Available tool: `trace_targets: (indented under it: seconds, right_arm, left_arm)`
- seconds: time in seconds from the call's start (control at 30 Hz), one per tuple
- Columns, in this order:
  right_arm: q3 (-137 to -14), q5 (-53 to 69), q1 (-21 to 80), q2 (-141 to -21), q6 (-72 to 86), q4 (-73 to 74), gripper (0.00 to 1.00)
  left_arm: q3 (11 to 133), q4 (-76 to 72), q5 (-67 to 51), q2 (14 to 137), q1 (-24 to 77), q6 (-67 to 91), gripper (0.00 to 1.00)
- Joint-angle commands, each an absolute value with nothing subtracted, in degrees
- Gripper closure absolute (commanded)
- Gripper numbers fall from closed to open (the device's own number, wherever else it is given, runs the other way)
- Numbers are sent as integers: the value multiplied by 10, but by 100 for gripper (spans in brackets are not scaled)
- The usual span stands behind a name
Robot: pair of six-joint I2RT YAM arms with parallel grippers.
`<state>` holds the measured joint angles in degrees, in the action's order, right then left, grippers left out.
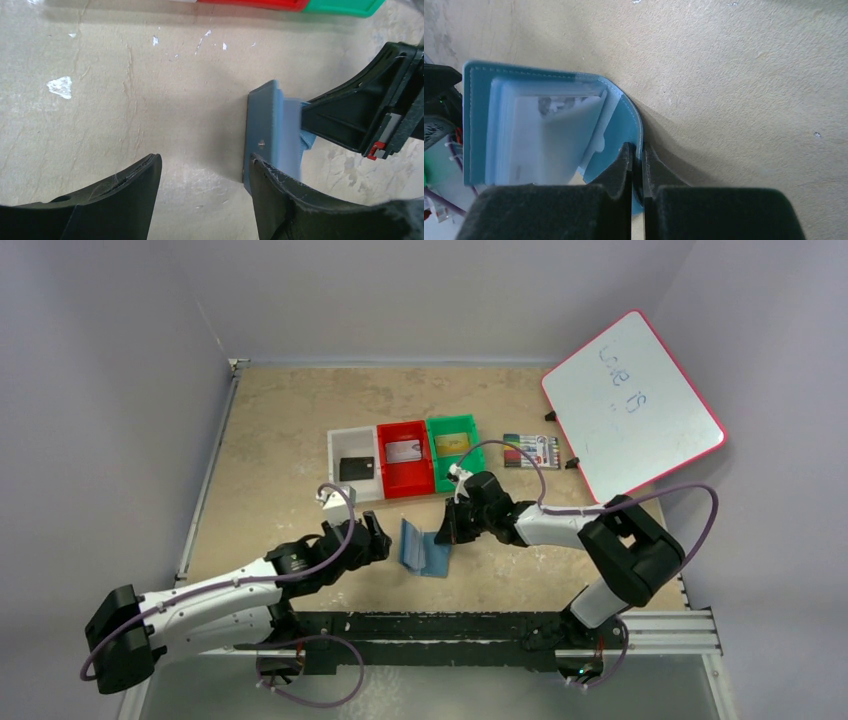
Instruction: Take the credit cards out of the card holder
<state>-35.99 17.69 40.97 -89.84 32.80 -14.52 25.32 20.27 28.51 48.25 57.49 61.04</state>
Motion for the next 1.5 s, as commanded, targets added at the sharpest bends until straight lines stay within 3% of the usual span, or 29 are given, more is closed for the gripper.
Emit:
trace_targets:
  seconds: [0.0, 0.7, 0.97, 1.13, 1.33, 1.47]
  right_arm:
    - [-354, 170, 413, -905, 297, -161, 100]
    - [-407, 162, 414, -818, 316, -88, 100]
    - [-429, 157, 414, -819, 326, -50, 100]
    - [-440, 157, 414, -805, 334, -24, 99]
    - [-452, 152, 414, -792, 338, 10, 98]
    - [-457, 154, 414, -776, 341, 20, 97]
  left_arm:
    - [262, 143, 268, 516, 575, 614, 36]
    - [314, 62, 215, 530, 574, 565, 30]
    - [340, 95, 212, 632, 575, 562, 31]
    - [321, 73, 209, 648, 575, 572, 40]
    - [309, 89, 238, 629, 574, 579, 65]
    - [304, 116, 254, 634, 575, 582, 77]
